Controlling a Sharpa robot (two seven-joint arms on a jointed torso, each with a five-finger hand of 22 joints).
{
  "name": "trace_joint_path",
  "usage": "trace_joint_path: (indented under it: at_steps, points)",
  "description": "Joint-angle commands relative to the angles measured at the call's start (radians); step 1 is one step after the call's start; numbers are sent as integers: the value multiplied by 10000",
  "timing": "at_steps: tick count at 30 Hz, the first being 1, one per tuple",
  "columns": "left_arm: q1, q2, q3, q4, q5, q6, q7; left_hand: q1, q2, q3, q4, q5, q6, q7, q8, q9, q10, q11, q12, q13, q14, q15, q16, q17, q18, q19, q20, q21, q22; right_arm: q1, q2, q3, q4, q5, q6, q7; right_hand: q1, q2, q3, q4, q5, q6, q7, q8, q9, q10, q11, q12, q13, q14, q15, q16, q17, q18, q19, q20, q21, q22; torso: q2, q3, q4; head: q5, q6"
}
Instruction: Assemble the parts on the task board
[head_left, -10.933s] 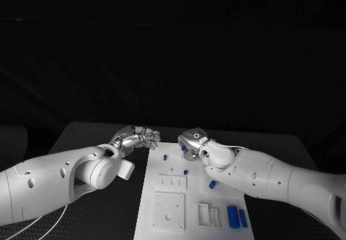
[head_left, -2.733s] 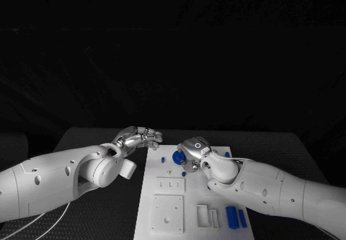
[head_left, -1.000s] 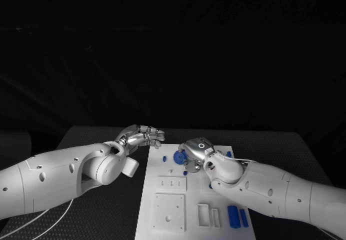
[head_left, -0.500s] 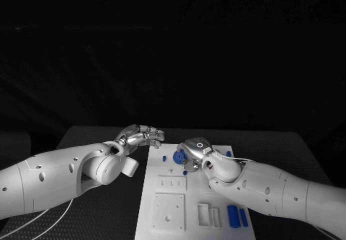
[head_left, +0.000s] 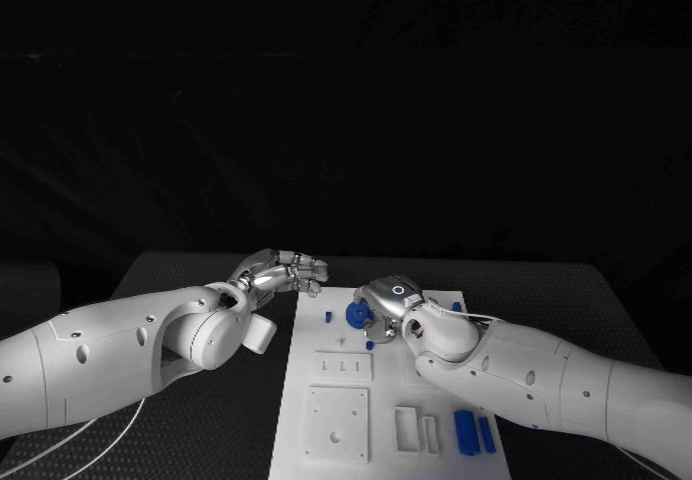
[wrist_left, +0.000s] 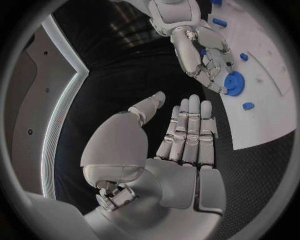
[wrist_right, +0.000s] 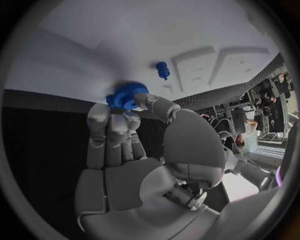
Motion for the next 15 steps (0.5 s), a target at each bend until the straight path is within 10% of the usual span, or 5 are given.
trace_joint_path:
  at_steps: [1,9,15]
  points:
    - [9,7,10,24,-32,73,54,-53,-19,36,13,-40,-62,2,-44,-5,-63,-5,-62,-8,-81,6,50,-16,201,-71,-15,45,200,-30,9,-12,20,61,243,133,16,102,1,-75,116,-68,1,51,12,25,-72,-26,15,0,-91,-49,19,355,-6,-36,26,151,4,6,-6,1,-10]
    - [6,101,9,-76,-40,76,62,-52,-20,37,11,-40,-64,3,-44,-5,-66,-3,-66,-9,-81,6,51,-16,201,-72,-14,47,199,-29,33,0,-110,236,362,167,15,112,-1,-97,223,-86,-5,64,19,23,-77,-30,17,1,-94,-54,26,355,-9,-34,26,150,10,2,-12,-13,-25]
    - [5,111,9,-116,-40,86,71,-55,-17,37,12,-40,-66,4,-45,-5,-67,-2,-68,-9,-82,7,51,-17,201,-72,-13,48,199,-28,-31,3,-53,293,329,212,93,322,92,-315,1103,-126,-10,132,52,18,-83,-32,31,1,-101,-69,55,355,-23,-35,34,154,0,9,-16,-1,-33]
